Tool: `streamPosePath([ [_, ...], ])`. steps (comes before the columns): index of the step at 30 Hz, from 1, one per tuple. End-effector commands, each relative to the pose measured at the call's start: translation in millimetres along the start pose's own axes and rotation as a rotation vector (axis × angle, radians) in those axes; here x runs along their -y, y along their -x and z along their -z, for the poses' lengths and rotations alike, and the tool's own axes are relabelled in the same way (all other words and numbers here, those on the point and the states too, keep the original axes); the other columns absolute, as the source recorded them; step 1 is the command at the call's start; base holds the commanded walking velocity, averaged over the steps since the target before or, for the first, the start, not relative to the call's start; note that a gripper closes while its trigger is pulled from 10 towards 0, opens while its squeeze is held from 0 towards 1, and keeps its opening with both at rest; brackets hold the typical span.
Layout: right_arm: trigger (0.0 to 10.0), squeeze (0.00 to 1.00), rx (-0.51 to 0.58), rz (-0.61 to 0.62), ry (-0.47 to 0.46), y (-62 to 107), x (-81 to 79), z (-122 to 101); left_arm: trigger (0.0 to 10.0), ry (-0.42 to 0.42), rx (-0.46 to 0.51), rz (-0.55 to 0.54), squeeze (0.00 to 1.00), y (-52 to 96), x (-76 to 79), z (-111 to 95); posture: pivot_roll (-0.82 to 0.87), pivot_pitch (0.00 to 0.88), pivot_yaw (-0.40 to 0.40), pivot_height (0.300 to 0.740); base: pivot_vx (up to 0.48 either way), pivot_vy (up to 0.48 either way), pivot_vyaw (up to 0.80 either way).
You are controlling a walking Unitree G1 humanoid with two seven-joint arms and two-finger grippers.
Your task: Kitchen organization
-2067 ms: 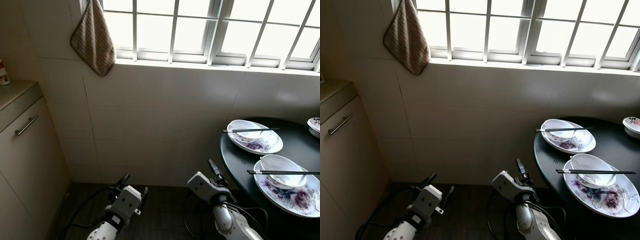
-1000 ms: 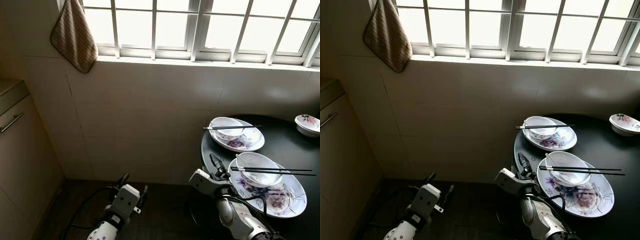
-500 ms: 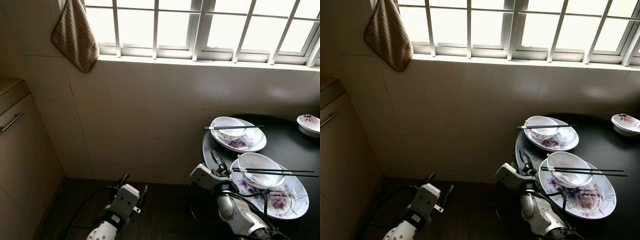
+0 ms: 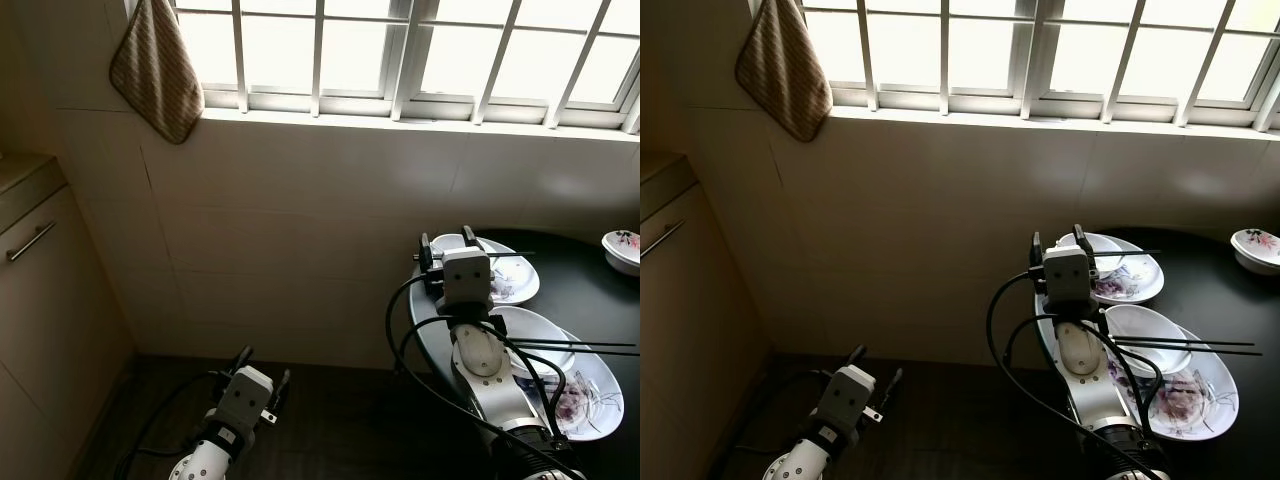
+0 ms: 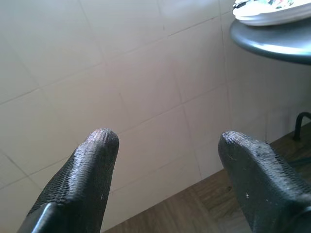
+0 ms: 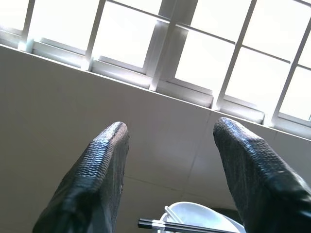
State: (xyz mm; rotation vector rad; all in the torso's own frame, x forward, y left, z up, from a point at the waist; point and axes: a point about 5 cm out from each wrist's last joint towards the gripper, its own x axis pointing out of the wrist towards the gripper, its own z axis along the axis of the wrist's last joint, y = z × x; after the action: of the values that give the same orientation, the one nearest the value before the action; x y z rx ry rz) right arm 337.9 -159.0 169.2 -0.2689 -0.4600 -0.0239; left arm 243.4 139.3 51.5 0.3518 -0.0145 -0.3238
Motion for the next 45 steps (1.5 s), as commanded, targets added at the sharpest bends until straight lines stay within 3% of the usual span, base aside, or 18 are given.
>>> streamPosePath([
  [1, 10.0, 1.0, 0.005, -0.07, 0.006, 3.1, -7.8, 0, 10.0, 0.014, -0.003, 0.004, 0.0, -0.4, 0.7, 2, 0.03, 0.0, -0.07, 0.736, 0.0, 0.0, 0.0],
  [5, 10.0, 1.0, -0.076, -0.205, 0.109, 13.4, -22.8, 15, 10.0, 0.019, -0.002, 0.002, 0.0, -0.7, 0.2, 2, 0.03, 0.0, -0.071, 0.736, 0.0, 0.0, 0.0],
  [6, 10.0, 1.0, -0.145, -0.282, 0.239, 19.4, -28.6, 28, 10.0, 0.02, -0.002, 0.002, 0.0, -0.7, 0.1, 2, 0.03, 0.0, -0.071, 0.736, 0.0, 0.0, 0.0],
  [10, 10.0, 1.0, -0.227, -0.338, 0.46, 26.2, -26.4, 49, 10.0, 0.024, -0.002, 0.0, 0.0, -1.4, -0.2, 1, 0.03, 0.0, -0.071, 0.736, 0.0, 0.0, 0.0],
  [11, 10.0, 0.62, -0.276, -0.363, 0.636, 28.7, -19.6, 60, 10.0, 0.027, -0.003, -0.001, 0.0, -1.5, -0.6, 1, 0.03, 0.0, -0.072, 0.736, 0.0, 0.0, 0.0],
  [12, 10.0, 0.62, -0.298, -0.363, 0.691, 29.2, -16.1, 64, 10.0, 0.027, -0.003, -0.001, 0.0, -1.6, -0.8, 1, 0.03, 0.0, -0.072, 0.736, 0.0, 0.0, 0.0],
  [13, 10.0, 0.0, -0.317, -0.361, 0.708, 29.5, -13.3, 66, 10.0, 0.028, -0.002, -0.002, 0.0, -1.7, -0.8, 1, 0.03, 0.0, -0.072, 0.736, 0.0, 0.0, 0.0],
  [16, 10.0, 0.0, -0.336, -0.359, 0.825, 30.1, -5.7, 70, 10.0, 0.032, -0.002, -0.003, 0.0, -1.8, -1.0, 1, 0.03, 0.0, -0.072, 0.736, 0.0, 0.0, 0.0],
  [21, 10.0, 0.0, -0.363, -0.341, 0.877, 31.2, -2.9, 73, 10.0, 0.036, -0.003, -0.002, 0.0, -2.0, -1.6, 2, 0.03, 0.0, -0.072, 0.736, 0.0, 0.0, 0.0],
  [26, 10.0, 0.0, -0.458, -0.32, 0.9, 38.3, -2.3, 83, 10.0, 0.041, -0.004, -0.002, 0.0, -2.6, -2.0, 2, 0.02, 0.0, -0.07, 0.736, 0.0, 0.0, 0.0],
  [33, 10.0, 0.0, -0.505, -0.311, 0.974, 44.5, -3.8, 89, 10.0, 0.048, -0.005, 0.001, 0.0, -3.7, -2.8, 2, 0.02, 0.0, -0.065, 0.736, 0.0, 0.0, 0.0],
  [45, 10.0, 0.0, -0.588, -0.241, 1.016, 56.2, 9.9, 97, 10.0, 0.049, -0.004, 0.001, 0.0, -5.0, -5.9, 2, 0.01, 0.0, -0.063, 0.736, 0.0, 0.0, 0.0],
])
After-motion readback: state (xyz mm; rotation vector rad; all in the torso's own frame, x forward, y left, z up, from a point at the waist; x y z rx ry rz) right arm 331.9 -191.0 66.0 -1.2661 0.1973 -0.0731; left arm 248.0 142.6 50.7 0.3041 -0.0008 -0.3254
